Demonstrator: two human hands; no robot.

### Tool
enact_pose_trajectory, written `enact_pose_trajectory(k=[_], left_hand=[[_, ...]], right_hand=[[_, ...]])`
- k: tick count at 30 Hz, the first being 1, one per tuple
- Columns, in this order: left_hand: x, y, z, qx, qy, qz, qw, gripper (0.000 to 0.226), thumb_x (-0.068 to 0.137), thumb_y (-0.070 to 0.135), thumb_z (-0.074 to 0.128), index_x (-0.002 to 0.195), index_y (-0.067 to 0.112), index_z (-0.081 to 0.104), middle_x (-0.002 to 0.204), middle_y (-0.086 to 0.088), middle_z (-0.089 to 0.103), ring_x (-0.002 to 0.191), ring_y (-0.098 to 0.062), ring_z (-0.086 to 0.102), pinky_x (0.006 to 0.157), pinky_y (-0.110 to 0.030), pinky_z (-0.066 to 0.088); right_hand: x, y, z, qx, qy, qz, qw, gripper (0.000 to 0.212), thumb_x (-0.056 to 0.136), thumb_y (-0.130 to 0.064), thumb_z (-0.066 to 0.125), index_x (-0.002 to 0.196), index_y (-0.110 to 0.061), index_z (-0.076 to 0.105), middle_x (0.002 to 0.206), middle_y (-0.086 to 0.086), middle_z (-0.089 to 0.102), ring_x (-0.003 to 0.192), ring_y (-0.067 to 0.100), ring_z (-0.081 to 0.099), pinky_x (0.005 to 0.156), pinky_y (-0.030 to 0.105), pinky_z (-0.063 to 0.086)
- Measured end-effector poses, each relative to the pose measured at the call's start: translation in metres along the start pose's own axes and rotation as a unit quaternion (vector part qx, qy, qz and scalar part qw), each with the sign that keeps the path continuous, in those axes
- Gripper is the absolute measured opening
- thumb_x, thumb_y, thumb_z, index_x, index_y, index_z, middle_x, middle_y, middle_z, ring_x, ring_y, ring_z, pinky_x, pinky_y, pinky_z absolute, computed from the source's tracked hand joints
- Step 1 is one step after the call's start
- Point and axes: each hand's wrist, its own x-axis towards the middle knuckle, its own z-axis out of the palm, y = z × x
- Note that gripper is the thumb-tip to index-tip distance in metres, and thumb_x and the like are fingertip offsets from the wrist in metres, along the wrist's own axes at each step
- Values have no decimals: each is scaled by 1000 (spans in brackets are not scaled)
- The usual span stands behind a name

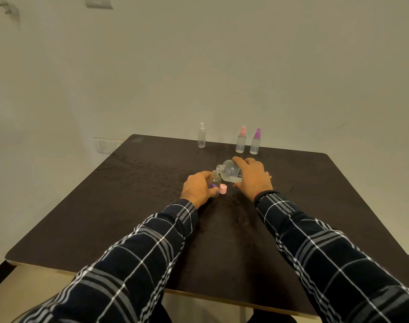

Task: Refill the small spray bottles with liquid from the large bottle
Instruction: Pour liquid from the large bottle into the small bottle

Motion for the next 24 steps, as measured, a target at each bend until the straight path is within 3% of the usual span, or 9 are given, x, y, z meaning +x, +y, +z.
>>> enact_pose_trajectory(k=[10, 17, 24], left_hand=[[0, 0, -1, -13, 3, 2, 1000, 51, 79, 34, 83, 125, 22, 64, 112, 1, 70, 105, -19, 65, 99, -43, 53], [-2, 1, -2, -9, -1, -2, 1000, 62, 82, 33, 81, 137, 20, 57, 126, -1, 66, 114, -19, 62, 103, -38, 50], [-3, 2, -2, -19, -1, -4, 1000, 60, 80, 34, 83, 134, 22, 60, 121, 0, 68, 110, -19, 64, 102, -43, 52]], right_hand=[[3, -2, 2, 10, -7, 6, 1000, 72, 81, -29, 79, 141, -35, 39, 134, 6, 50, 128, 31, 45, 104, 62, 41], [4, 2, 4, 23, -16, 11, 1000, 72, 80, -28, 80, 140, -34, 40, 130, 7, 52, 126, 33, 47, 102, 62, 43], [3, 7, 10, 44, -3, -3, 999, 70, 78, -28, 81, 137, -33, 42, 128, 7, 54, 122, 32, 49, 101, 59, 46]])
